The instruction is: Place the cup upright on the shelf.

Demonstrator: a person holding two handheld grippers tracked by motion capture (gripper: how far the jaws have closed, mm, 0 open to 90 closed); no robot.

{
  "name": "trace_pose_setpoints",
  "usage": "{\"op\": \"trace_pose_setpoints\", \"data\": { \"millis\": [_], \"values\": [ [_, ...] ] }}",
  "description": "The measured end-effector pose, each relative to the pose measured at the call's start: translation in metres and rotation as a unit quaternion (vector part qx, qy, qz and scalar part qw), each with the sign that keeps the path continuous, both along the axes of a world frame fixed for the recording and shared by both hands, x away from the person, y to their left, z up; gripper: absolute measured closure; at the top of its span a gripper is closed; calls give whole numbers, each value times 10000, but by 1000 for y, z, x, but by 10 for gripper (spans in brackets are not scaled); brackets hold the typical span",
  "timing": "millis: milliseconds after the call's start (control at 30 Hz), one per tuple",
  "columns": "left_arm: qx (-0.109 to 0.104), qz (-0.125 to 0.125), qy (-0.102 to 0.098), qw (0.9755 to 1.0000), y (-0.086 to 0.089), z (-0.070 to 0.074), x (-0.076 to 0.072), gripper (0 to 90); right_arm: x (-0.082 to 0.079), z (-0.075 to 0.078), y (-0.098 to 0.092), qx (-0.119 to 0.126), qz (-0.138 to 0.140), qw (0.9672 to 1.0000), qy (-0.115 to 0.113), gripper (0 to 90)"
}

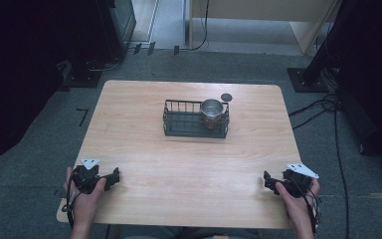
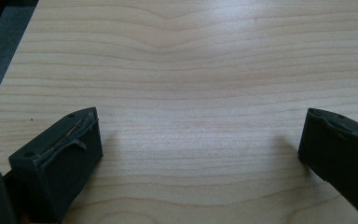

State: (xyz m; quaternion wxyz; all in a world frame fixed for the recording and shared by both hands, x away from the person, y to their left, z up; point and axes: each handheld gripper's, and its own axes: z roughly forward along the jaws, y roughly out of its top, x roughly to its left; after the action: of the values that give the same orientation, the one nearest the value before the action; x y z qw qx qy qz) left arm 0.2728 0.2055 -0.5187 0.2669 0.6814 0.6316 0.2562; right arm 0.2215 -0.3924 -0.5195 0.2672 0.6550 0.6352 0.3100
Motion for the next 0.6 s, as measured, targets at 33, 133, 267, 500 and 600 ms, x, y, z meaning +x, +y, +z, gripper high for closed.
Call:
{"op": "trace_pose_setpoints", "data": {
  "millis": [33,133,267,500,600],
  "values": [
    [1,0,2,10000,0,0,0,0,-4,-3,-3,39,-41,10000,44,0],
    [0,0,1,10000,0,0,0,0,-8,-8,-6,109,-23,9998,136,0],
    [0,1,0,10000,0,0,0,0,-13,-8,-7,-68,18,9998,189,0],
    [-1,2,0,10000,0,0,0,0,-17,-9,-6,-198,186,9994,224,0],
    [0,0,1,10000,0,0,0,0,-17,-9,-6,-198,184,9994,226,0]
  ]
}}
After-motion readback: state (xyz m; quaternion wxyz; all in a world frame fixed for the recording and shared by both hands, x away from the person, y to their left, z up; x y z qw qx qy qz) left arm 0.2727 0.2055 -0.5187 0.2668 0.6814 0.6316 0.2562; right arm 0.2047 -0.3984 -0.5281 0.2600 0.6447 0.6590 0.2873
